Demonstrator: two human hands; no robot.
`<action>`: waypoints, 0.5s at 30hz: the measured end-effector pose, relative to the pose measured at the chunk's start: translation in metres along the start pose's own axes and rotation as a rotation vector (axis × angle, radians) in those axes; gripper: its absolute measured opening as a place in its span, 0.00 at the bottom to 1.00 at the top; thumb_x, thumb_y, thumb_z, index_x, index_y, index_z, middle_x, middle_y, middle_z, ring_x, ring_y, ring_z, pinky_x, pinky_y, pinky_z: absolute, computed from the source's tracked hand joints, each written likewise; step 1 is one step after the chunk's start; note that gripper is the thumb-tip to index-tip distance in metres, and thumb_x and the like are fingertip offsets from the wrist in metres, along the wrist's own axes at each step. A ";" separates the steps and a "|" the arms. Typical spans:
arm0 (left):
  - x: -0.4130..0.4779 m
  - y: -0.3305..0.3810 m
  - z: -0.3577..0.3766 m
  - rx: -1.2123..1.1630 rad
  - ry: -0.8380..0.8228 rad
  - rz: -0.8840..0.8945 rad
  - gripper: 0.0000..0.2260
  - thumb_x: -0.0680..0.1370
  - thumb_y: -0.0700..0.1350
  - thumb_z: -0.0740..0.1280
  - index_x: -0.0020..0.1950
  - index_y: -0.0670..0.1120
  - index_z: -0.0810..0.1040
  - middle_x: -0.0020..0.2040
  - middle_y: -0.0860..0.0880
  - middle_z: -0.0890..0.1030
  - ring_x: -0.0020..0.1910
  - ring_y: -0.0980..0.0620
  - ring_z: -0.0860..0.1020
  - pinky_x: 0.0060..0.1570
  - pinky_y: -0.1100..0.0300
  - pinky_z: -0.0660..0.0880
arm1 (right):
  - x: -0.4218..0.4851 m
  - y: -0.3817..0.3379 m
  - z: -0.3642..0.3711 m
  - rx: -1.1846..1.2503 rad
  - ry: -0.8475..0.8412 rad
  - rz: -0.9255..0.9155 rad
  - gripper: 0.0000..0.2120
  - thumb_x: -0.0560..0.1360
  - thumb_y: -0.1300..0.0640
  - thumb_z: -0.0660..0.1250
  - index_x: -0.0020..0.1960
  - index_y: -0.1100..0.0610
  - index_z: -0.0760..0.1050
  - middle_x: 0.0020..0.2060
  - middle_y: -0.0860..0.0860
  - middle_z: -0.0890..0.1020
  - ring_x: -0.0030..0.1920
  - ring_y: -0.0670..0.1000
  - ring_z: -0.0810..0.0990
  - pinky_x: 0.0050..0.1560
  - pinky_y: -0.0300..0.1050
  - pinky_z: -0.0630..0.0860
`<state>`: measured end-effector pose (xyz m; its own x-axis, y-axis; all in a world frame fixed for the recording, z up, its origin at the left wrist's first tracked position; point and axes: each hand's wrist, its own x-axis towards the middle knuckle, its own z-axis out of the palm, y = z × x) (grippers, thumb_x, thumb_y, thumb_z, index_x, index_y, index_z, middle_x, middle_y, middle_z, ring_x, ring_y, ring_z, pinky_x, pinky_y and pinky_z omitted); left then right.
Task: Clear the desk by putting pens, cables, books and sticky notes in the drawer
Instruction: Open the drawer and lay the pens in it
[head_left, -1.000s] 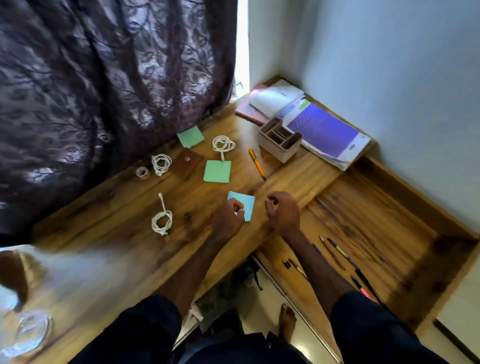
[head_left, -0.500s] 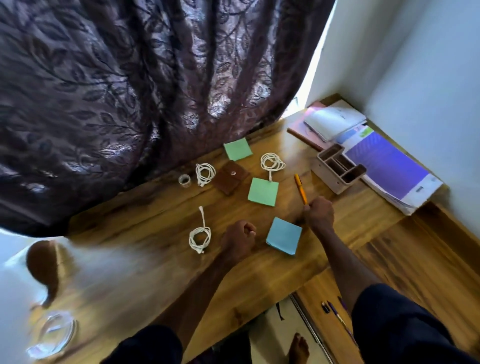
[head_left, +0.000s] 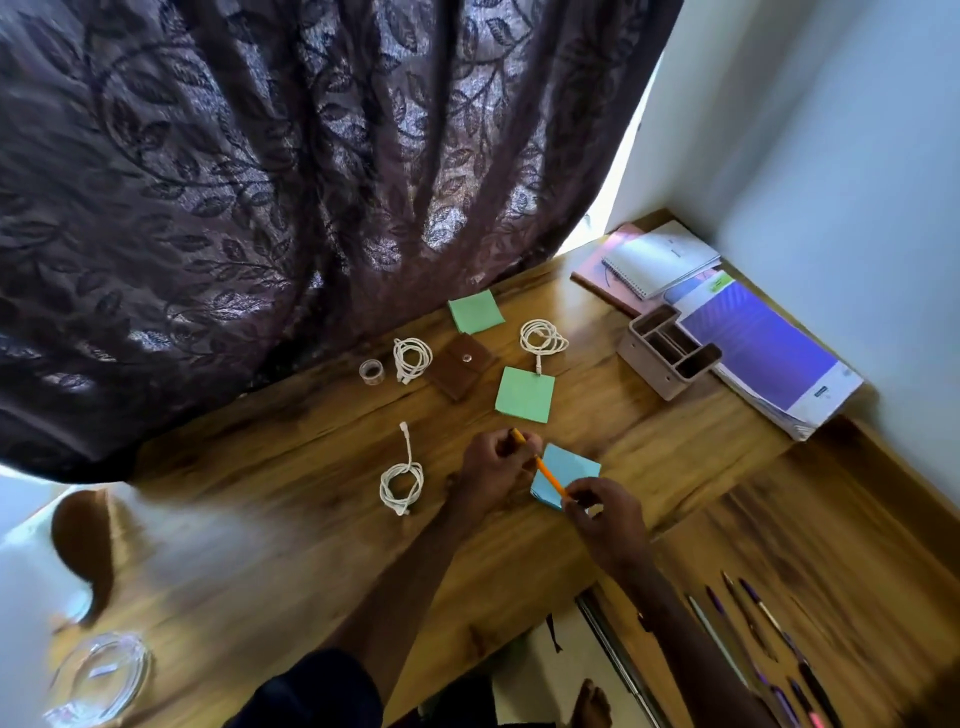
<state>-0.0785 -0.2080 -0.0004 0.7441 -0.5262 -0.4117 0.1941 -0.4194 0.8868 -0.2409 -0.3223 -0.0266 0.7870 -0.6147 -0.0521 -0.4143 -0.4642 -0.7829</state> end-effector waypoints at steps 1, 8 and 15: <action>-0.007 0.002 0.005 -0.009 -0.033 0.000 0.14 0.74 0.57 0.75 0.48 0.47 0.85 0.40 0.51 0.86 0.40 0.55 0.86 0.41 0.57 0.84 | -0.004 0.004 -0.006 0.002 0.000 0.014 0.12 0.70 0.63 0.78 0.46 0.49 0.81 0.42 0.44 0.83 0.42 0.43 0.81 0.40 0.33 0.74; -0.047 0.003 0.079 0.045 -0.199 0.049 0.14 0.73 0.56 0.76 0.46 0.46 0.86 0.39 0.48 0.87 0.40 0.48 0.86 0.47 0.47 0.83 | -0.045 0.024 -0.064 0.059 -0.027 0.089 0.09 0.73 0.58 0.76 0.51 0.48 0.85 0.44 0.40 0.86 0.44 0.40 0.83 0.44 0.34 0.79; -0.077 -0.007 0.183 0.177 -0.485 -0.001 0.19 0.70 0.62 0.74 0.50 0.48 0.85 0.41 0.45 0.87 0.44 0.45 0.86 0.51 0.43 0.83 | -0.118 0.089 -0.141 0.054 0.086 0.279 0.07 0.72 0.58 0.77 0.49 0.49 0.87 0.40 0.39 0.86 0.41 0.39 0.83 0.42 0.30 0.76</action>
<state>-0.2545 -0.2998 -0.0134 0.3534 -0.7907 -0.4999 0.0525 -0.5168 0.8545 -0.4349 -0.3814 -0.0022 0.6034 -0.7667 -0.2192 -0.5828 -0.2364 -0.7775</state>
